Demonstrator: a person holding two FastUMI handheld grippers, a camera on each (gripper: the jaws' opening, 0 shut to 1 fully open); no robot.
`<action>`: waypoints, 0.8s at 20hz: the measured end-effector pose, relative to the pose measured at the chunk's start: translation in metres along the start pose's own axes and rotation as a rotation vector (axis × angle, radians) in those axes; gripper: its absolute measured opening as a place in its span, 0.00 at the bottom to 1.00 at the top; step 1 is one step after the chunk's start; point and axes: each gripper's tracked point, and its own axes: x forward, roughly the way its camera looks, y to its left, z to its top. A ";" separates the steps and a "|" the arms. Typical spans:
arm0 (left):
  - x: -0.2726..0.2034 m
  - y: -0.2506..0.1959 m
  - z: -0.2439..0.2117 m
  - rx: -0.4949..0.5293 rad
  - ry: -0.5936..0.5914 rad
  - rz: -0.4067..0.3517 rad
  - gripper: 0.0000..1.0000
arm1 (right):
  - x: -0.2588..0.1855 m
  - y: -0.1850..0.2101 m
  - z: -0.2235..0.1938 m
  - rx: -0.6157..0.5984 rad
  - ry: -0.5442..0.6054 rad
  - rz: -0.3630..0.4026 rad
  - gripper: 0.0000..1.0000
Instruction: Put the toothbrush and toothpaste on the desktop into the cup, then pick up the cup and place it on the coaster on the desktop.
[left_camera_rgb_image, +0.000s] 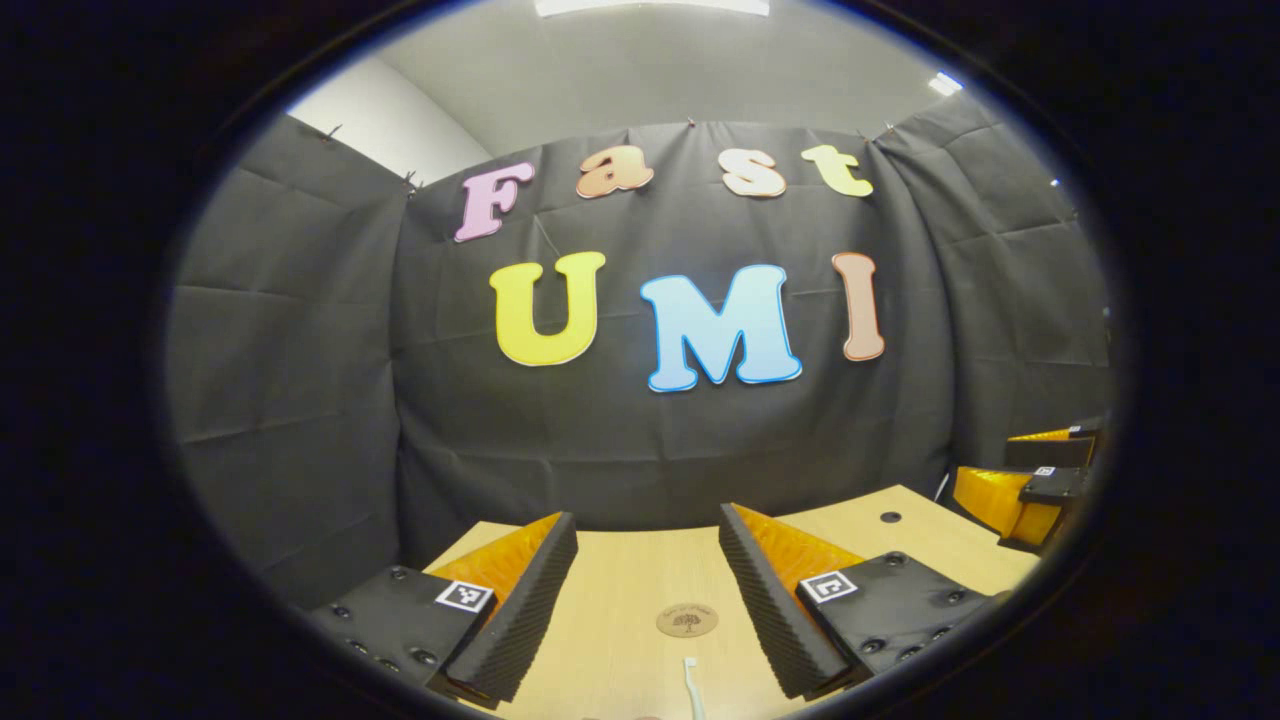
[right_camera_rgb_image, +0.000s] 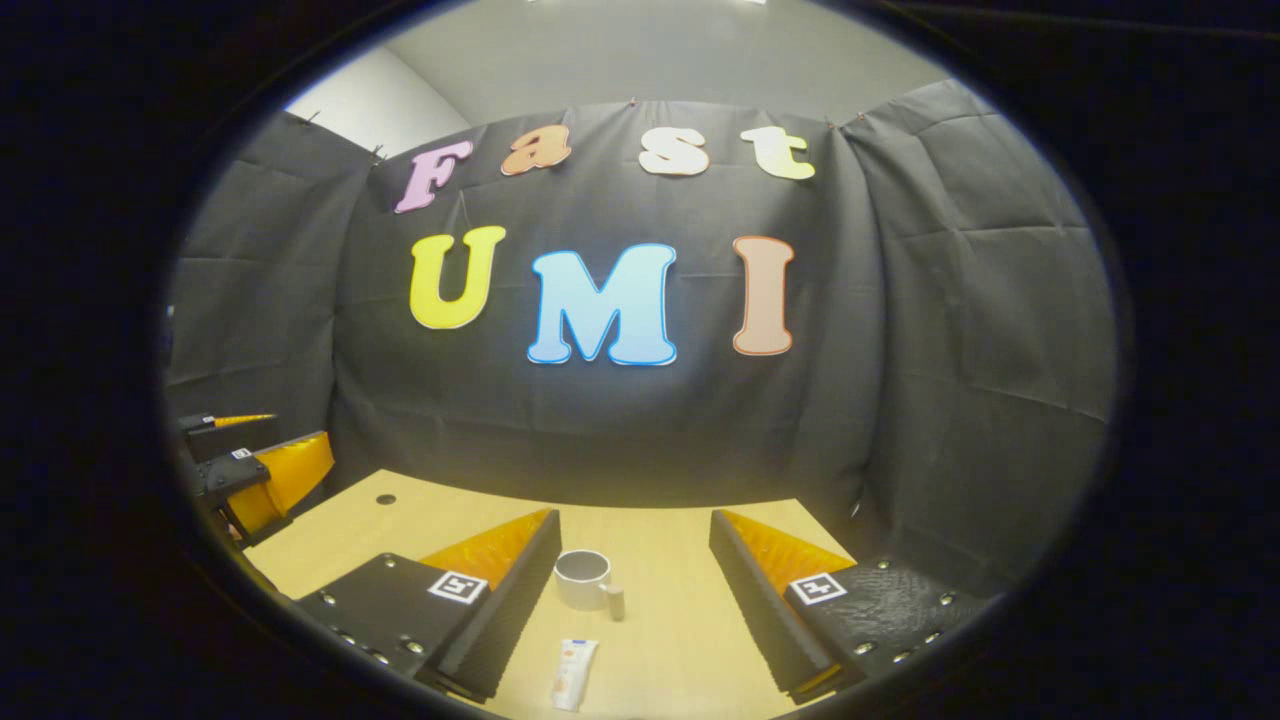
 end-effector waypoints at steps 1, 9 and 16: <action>0.000 0.001 -0.001 0.001 0.002 0.001 1.00 | 0.000 0.000 0.000 -0.001 0.001 0.001 0.94; 0.002 0.001 -0.013 -0.002 0.033 0.000 0.95 | 0.001 0.000 -0.003 0.001 0.020 0.000 0.94; 0.006 -0.011 -0.053 0.003 0.142 -0.037 0.95 | 0.005 0.004 -0.027 0.030 0.115 0.008 0.94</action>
